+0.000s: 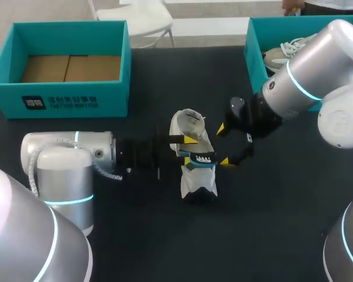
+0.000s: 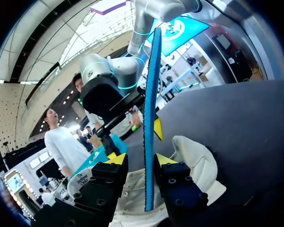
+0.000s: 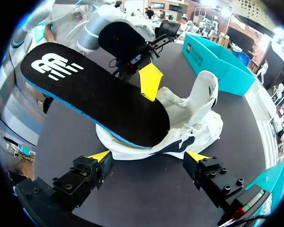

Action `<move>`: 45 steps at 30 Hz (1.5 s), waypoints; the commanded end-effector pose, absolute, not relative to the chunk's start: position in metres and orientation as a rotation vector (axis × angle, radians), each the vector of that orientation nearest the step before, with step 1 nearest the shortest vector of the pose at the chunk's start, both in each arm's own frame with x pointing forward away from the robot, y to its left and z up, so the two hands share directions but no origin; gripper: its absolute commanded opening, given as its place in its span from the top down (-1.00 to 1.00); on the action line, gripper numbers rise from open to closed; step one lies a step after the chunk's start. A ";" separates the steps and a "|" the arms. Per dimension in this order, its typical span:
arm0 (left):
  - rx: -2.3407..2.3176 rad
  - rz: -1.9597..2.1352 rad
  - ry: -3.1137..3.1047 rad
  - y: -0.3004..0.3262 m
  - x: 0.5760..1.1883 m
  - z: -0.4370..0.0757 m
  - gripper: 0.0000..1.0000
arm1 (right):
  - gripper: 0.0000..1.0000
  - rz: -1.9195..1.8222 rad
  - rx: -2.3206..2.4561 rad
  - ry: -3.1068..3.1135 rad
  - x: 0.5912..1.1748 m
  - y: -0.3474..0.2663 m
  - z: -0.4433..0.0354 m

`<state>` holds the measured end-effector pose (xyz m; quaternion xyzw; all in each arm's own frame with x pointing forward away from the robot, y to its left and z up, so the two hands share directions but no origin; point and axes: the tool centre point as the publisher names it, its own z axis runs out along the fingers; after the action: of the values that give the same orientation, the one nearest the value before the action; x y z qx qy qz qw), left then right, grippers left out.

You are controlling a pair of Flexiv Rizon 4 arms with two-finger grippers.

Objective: Take the shoe out of the shoebox, open the shoe tongue, remove and reinsert the insole, then place the shoe into the shoebox

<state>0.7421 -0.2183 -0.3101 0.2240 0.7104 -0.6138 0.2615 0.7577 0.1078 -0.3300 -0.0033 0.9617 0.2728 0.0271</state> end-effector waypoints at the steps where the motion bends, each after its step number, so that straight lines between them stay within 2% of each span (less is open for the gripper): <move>1: 0.599 -1.651 1.931 -0.211 0.733 -0.305 0.30 | -1.00 0.841 -0.009 2.969 0.757 0.109 -0.331; 13: 0.613 -1.659 1.964 -0.210 0.713 -0.302 0.39 | -1.00 0.841 -0.009 2.969 0.757 0.109 -0.331; 14: 0.611 -1.660 1.967 -0.210 0.713 -0.303 0.44 | -1.00 0.841 -0.009 2.969 0.757 0.109 -0.331; 16: 0.609 -1.661 1.972 -0.212 0.712 -0.304 0.87 | -1.00 0.841 -0.009 2.969 0.757 0.109 -0.331; 17: 0.611 -1.660 1.976 -0.213 0.711 -0.304 1.00 | -1.00 0.841 -0.009 2.969 0.757 0.109 -0.331; 45: 0.562 -1.569 2.030 -0.210 0.749 -0.346 1.00 | -1.00 0.841 -0.009 2.969 0.757 0.109 -0.331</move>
<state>0.7466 -0.2051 -0.3433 0.2070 0.7458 -0.5797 0.2547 0.7577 0.1077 -0.3300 -0.0032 0.9617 0.2728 0.0271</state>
